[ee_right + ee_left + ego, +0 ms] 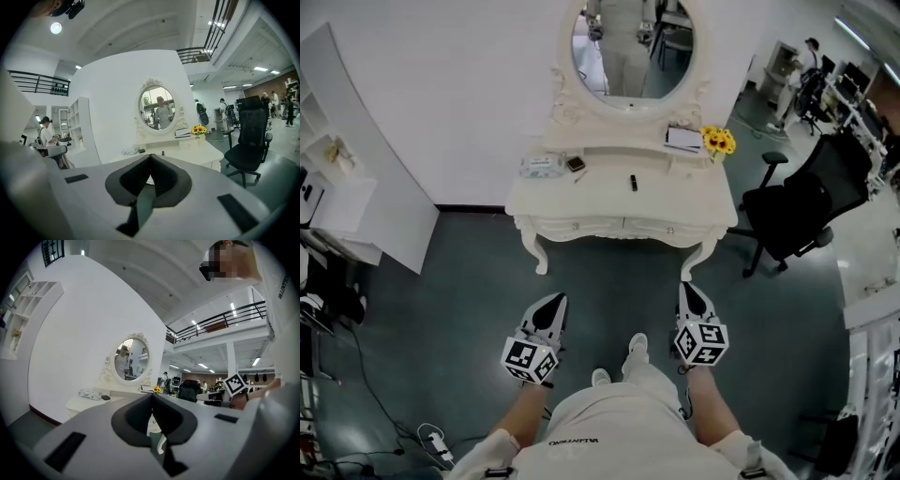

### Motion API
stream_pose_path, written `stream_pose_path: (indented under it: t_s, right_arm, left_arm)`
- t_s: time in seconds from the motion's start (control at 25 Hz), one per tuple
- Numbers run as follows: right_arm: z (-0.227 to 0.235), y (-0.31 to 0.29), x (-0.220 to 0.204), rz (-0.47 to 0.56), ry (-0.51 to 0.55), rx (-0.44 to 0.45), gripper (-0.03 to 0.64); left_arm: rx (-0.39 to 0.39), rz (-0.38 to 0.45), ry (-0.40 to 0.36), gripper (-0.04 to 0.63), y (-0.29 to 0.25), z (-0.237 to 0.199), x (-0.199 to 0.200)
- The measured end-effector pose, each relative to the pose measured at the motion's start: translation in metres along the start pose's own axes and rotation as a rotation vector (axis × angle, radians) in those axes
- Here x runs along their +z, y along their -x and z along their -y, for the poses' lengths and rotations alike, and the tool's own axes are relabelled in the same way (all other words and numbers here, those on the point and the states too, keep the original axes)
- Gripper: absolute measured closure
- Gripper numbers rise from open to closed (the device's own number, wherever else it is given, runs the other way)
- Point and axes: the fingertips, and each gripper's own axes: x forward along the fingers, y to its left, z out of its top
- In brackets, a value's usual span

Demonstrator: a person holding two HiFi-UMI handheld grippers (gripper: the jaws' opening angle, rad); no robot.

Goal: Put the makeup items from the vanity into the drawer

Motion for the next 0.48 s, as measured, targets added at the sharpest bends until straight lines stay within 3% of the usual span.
stream_pose_path:
  t_s: [0.48]
  right_arm:
    - [0.036, -0.062, 0.025, 0.005, -0.017, 0.025, 0.606]
  left_arm:
    - [-0.041, 0.007, -0.025, 0.592, -0.082, 0.000, 0.018]
